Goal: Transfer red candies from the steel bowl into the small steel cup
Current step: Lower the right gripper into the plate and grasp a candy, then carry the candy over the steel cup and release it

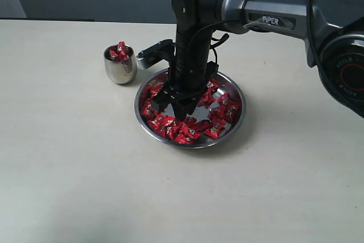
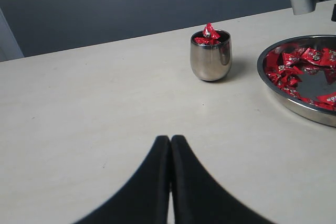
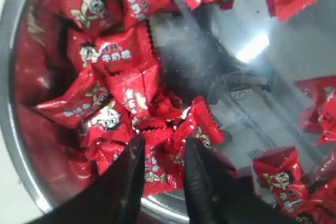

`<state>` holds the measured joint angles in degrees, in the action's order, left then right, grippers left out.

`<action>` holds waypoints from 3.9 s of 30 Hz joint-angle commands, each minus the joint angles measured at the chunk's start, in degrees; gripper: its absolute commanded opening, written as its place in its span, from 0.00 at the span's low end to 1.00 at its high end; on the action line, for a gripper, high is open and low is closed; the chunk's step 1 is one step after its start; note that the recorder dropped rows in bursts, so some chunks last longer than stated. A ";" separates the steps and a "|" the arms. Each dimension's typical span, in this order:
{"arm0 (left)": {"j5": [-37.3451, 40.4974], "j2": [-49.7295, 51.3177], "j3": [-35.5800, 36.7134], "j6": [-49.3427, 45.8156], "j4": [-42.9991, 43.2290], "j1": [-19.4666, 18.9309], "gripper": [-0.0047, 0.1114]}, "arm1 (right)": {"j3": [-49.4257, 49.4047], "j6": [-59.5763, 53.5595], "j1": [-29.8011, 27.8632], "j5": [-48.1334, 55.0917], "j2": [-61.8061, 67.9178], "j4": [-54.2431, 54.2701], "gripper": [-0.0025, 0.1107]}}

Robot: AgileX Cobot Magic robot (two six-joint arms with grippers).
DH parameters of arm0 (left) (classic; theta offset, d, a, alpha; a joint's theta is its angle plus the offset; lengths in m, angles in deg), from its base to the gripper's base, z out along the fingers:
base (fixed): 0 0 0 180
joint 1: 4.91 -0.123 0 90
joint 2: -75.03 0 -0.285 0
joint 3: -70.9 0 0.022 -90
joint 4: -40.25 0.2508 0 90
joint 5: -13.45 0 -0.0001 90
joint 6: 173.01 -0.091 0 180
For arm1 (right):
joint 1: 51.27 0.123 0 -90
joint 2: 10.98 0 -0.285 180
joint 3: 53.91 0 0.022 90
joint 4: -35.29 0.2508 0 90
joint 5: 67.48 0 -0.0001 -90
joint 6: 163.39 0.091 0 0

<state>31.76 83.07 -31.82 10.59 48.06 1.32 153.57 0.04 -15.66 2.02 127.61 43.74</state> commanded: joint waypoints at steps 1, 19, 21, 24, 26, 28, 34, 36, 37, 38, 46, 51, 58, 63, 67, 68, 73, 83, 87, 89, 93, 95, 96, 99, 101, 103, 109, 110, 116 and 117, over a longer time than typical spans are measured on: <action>-0.54 -0.25 -0.06 0.31 -0.07 0.17 0.04 | -0.43 0.99 -0.21 0.46 -0.27 -1.45 0.26; -0.54 -0.25 -0.06 0.31 -0.07 0.17 0.04 | -0.43 1.21 -0.21 0.46 -0.27 -1.33 0.26; -0.54 -0.25 -0.06 0.31 -0.07 0.17 0.04 | -0.43 1.21 -0.21 0.46 -0.27 -1.33 0.26; -0.54 -0.25 -0.06 0.31 -0.07 0.17 0.04 | -0.43 1.21 -0.21 0.46 -0.27 -1.33 0.30; -0.54 -0.25 -0.06 0.31 -0.07 0.17 0.04 | -0.43 1.21 -0.21 0.46 -0.27 -1.33 0.36; -0.54 -0.25 -0.06 0.31 -0.07 0.17 0.04 | -0.43 1.21 -0.21 0.46 -0.27 -1.73 0.37; -0.54 -0.25 -0.06 0.31 -0.07 0.17 0.04 | -0.43 1.21 -0.21 0.46 0.02 -1.73 0.35; -0.54 -0.25 -0.06 0.31 -0.07 0.17 0.04 | -0.43 1.21 -0.21 0.46 0.83 -1.73 0.35; -0.54 -0.25 -0.06 0.31 -0.07 0.17 0.04 | -0.43 1.21 -0.21 0.46 1.51 -1.73 0.35; -0.54 -0.25 -0.06 0.31 -0.07 0.17 0.04 | -0.43 1.21 -0.21 0.46 1.78 -1.73 0.35; -0.54 -0.25 -0.06 0.31 -0.07 0.17 0.04 | -0.43 1.21 -0.21 0.46 2.07 -1.65 0.33; -0.54 -0.25 -0.06 0.31 -0.07 0.17 0.04 | -0.43 1.21 -0.21 0.46 2.07 -1.65 0.10; -0.54 -0.25 -0.06 0.31 -0.07 0.17 0.04 | -0.43 1.21 -0.21 0.46 1.43 -1.65 0.02; -0.54 -0.25 -0.06 0.31 -0.07 0.17 0.04 | -0.30 1.21 -0.21 -5.12 -1.56 -1.65 0.02; -0.54 -0.25 -0.06 0.31 -0.07 0.17 0.04 | -0.30 1.21 -0.21 -14.78 -3.61 -0.92 0.02; -0.54 -0.25 -0.06 0.31 -0.07 0.17 0.04 | -0.30 1.21 -0.21 -16.90 -3.74 -0.20 0.02; -0.54 -0.25 -0.06 0.31 -0.07 0.17 0.04 | -0.30 0.97 -0.21 -31.99 -3.72 5.21 0.02; -0.54 -0.25 -0.06 0.31 -0.07 0.17 0.04 | 9.56 -5.94 -0.21 -41.24 3.21 20.84 0.02; -0.54 -0.25 -0.06 0.31 -0.07 0.17 0.04 | 13.75 -5.94 -0.21 -40.37 6.21 22.25 0.02; -0.54 -0.25 -0.06 0.31 -0.07 0.17 0.04 | 15.16 -5.94 -0.21 -40.14 7.56 22.25 0.02; -0.54 -0.25 -0.06 0.31 -0.07 0.17 0.04 | 16.64 -6.05 -0.21 -39.76 9.55 22.17 0.02; -0.54 -0.25 -0.06 0.31 -0.07 0.17 0.04 | 16.77 -6.05 -0.21 -39.35 10.11 22.17 0.02; -0.54 -0.25 -0.06 0.31 -0.07 0.17 0.04 | 16.77 -6.05 -0.21 -38.94 10.24 22.17 0.02; -0.54 -0.25 -0.06 0.31 -0.07 0.17 0.04 | 16.77 -6.05 -0.21 -37.98 10.74 21.94 0.02; -0.54 -0.25 -0.06 0.31 -0.07 0.17 0.04 | 16.77 -6.05 -0.21 -37.36 10.74 21.82 0.06; -0.54 -0.25 -0.06 0.31 -0.07 0.17 0.04 | 16.77 -6.05 -0.21 -37.14 10.74 21.82 0.15; -0.54 -0.25 -0.06 0.31 -0.07 0.17 0.04 | 17.90 -5.94 -0.21 -36.45 10.74 21.82 0.29; -0.54 -0.25 -0.06 0.31 -0.07 0.17 0.04 | 18.32 -5.94 -0.21 -36.42 10.74 21.82 0.28; -0.54 -0.25 -0.06 0.31 -0.07 0.17 0.04 | 22.76 -5.94 -0.21 -33.63 10.63 21.82 0.29; -0.54 -0.25 -0.06 0.31 -0.07 0.17 0.04 | 23.60 -5.94 -0.21 -33.04 10.63 21.82 0.29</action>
<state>31.76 83.07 -31.82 10.59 48.06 1.32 174.85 -5.62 -15.66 -32.46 138.45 65.90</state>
